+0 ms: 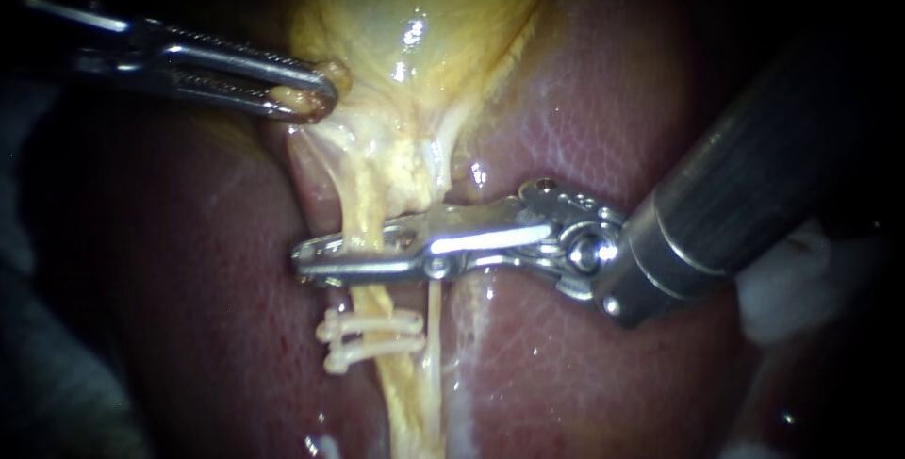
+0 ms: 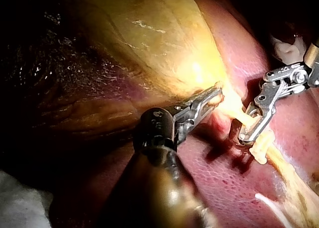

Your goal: Going back third clip left tube

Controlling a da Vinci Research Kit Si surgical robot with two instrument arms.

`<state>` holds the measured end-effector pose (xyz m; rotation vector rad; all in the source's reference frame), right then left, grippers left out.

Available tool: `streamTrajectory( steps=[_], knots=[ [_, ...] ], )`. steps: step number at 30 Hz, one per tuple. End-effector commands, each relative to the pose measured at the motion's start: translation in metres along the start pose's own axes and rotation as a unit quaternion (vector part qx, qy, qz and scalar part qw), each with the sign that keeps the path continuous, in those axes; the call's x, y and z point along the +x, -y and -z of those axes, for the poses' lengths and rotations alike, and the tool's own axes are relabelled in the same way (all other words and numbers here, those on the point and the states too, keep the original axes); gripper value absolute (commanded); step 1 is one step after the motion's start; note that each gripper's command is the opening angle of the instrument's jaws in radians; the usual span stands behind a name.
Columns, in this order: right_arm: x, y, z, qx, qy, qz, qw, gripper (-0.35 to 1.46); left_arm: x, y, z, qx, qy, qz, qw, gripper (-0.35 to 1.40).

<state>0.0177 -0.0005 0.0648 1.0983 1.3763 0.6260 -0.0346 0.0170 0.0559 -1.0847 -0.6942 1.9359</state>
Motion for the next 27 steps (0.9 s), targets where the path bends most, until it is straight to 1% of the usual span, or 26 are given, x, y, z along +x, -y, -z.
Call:
streamTrajectory(
  steps=[1,4,6,7,9,11,13,14,17,19,21,23,24,25,27],
  knots=[
    [-0.0002,-0.0002,-0.0001,-0.001,0.0,0.001,1.0,-0.09,0.0,0.0,0.0,0.0,0.0,0.0,1.0,-0.35],
    [-0.0007,-0.0008,-0.0007,-0.016,-0.007,0.006,0.9998,0.28,0.0,0.0,0.0,0.0,0.0,0.0,1.0,-0.35],
    [-0.0011,-0.0013,-0.001,-0.025,-0.012,0.008,0.9996,0.38,0.0,0.0,0.0,0.0,0.0,0.0,1.0,-0.35],
    [-0.0014,-0.0016,-0.0011,-0.033,-0.01,0.009,0.9994,0.41,0.0,0.0,0.0001,0.0,0.0,0.0,1.0,-0.35],
    [-0.0017,-0.0019,-0.0012,-0.048,0.004,0.013,0.9988,0.43,0.0,0.0,0.0001,0.001,-0.001,0.0,1.0,-0.35],
    [-0.0022,-0.0023,-0.0011,-0.069,0.022,0.022,0.9971,0.45,0.0,0.0001,0.0001,0.001,-0.001,0.0,1.0,-0.35],
    [-0.0024,-0.0027,-0.0008,-0.089,0.031,0.032,0.995,0.48,0.0,0.0001,0.0001,0.001,-0.001,0.0,1.0,-0.35],
    [-0.0024,-0.0029,-0.0004,-0.098,0.032,0.032,0.9942,0.48,0.0,0.0001,0.0001,0.001,-0.001,0.0,1.0,-0.35],
    [-0.0025,-0.0031,0.0007,-0.109,0.03,0.048,0.9924,0.49,0.0,0.0001,0.0002,0.001,-0.001,0.0,1.0,-0.35],
    [-0.0026,-0.003,0.0015,-0.112,0.03,0.059,0.9915,0.49,0.0,0.0001,0.0002,0.001,0.0,0.0,1.0,-0.35],
    [-0.0026,-0.0025,0.0024,-0.116,0.035,0.076,0.9897,0.49,0.0,0.0001,0.0002,0.001,0.0,0.0,1.0,-0.35],
    [-0.0026,-0.0019,0.0031,-0.124,0.044,0.113,0.9849,0.5,0.0,0.0001,0.0002,0.0,0.0,0.0,1.0,-0.35],
    [-0.0025,-0.0011,0.0037,-0.127,0.051,0.144,0.9801,0.5,0.0,0.0001,0.0002,0.0,0.0,0.0,1.0,-0.35],
    [-0.0025,-0.0005,0.0042,-0.131,0.057,0.163,0.9763,0.5,-0.0001,0.0001,0.0003,0.0,0.0,0.0,1.0,-0.35],
    [-0.002,0.0013,0.0055,-0.134,0.071,0.203,0.9672,0.5,-0.0001,0.0002,0.0004,0.0,0.0,-0.001,1.0,-0.35]
  ],
)
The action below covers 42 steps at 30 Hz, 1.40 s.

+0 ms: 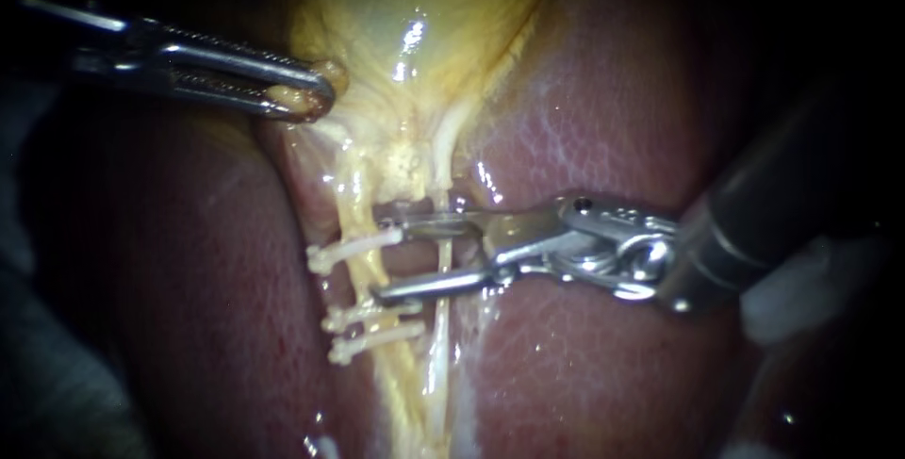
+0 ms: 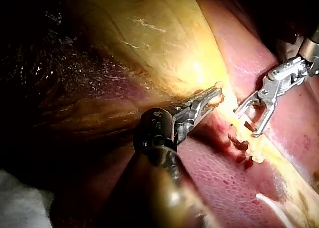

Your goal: Going back third clip left tube

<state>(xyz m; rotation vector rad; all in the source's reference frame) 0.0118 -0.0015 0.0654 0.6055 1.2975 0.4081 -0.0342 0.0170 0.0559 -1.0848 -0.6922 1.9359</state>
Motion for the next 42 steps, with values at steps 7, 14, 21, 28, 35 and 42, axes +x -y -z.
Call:
streamTrajectory(
  steps=[7,14,21,28,35,42],
  knots=[
    [0.0039,0.0027,0.0066,-0.028,0.053,0.09,0.9941,0.5,0.0,0.0002,0.0002,0.0,0.0,-0.001,1.0,-0.35],
    [0.0062,0.0033,0.011,-0.043,0.077,0.121,0.9888,0.5,0.0,0.0004,0.0002,0.0,0.0,-0.001,1.0,-0.35],
    [0.006,0.0034,0.0117,-0.041,0.079,0.126,0.9881,0.5,-0.0003,0.0007,-0.0004,0.001,-0.001,-0.002,1.0,-0.35],
    [0.0058,0.0034,0.0119,-0.04,0.079,0.126,0.988,0.5,-0.0006,0.0023,-0.0027,0.006,-0.003,-0.004,1.0,-0.35],
    [0.0058,0.0034,0.012,-0.04,0.079,0.126,0.988,0.5,-0.002,0.0038,-0.0052,0.006,-0.003,-0.01,0.9999,-0.35],
    [0.0058,0.0034,0.012,-0.04,0.079,0.126,0.988,0.5,-0.0022,0.0041,-0.0057,0.005,-0.002,-0.008,1.0,-0.35]
  ],
)
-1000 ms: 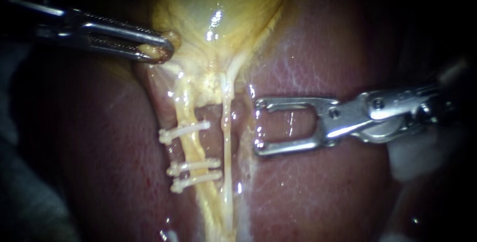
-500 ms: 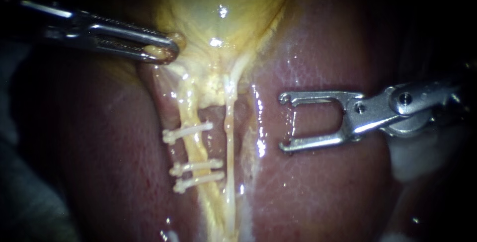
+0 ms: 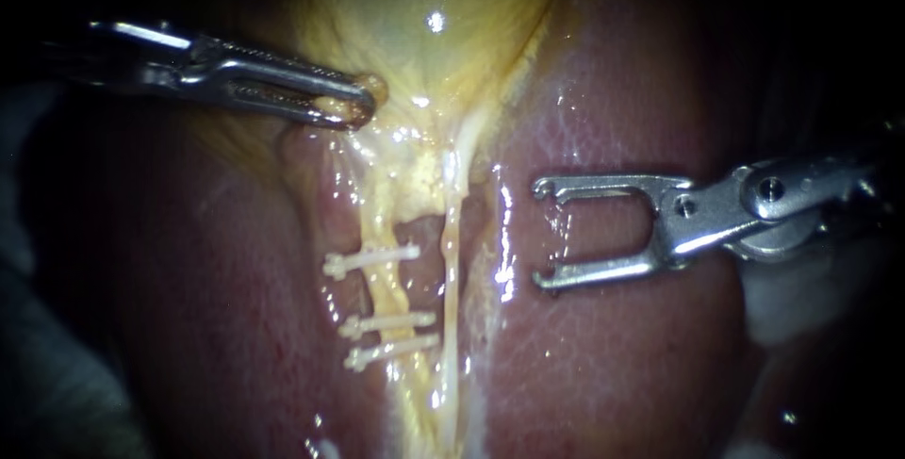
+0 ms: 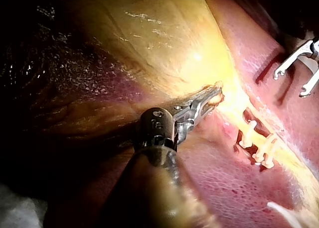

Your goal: Going back third clip left tube

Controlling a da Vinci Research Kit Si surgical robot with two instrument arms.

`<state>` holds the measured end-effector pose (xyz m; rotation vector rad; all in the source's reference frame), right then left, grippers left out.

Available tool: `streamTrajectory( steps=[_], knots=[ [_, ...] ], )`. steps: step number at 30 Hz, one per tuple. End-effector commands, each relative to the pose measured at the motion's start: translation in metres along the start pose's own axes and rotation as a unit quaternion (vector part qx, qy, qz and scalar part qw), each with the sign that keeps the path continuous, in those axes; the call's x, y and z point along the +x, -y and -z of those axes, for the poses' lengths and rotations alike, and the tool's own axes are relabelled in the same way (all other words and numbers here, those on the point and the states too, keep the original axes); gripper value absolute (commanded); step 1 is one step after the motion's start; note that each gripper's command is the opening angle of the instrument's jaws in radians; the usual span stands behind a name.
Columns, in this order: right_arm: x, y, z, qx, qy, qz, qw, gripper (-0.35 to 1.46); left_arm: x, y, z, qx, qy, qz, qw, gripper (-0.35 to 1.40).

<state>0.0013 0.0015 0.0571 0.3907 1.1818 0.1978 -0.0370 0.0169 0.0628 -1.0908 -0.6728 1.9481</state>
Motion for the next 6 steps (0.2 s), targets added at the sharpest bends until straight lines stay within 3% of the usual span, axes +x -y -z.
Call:
streamTrajectory(
  steps=[1,6],
  knots=[
    [0.0,0.0,0.0,0.0,0.0,0.0,1.0,0.5,0.0001,0.0,0.0001,-0.001,0.0,0.0,1.0,-0.35],
    [0.0,0.0,-0.0002,0.007,-0.002,0.0,1.0,0.5,0.0005,-0.0003,0.0014,-0.005,0.002,0.002,1.0,-0.35]
  ],
)
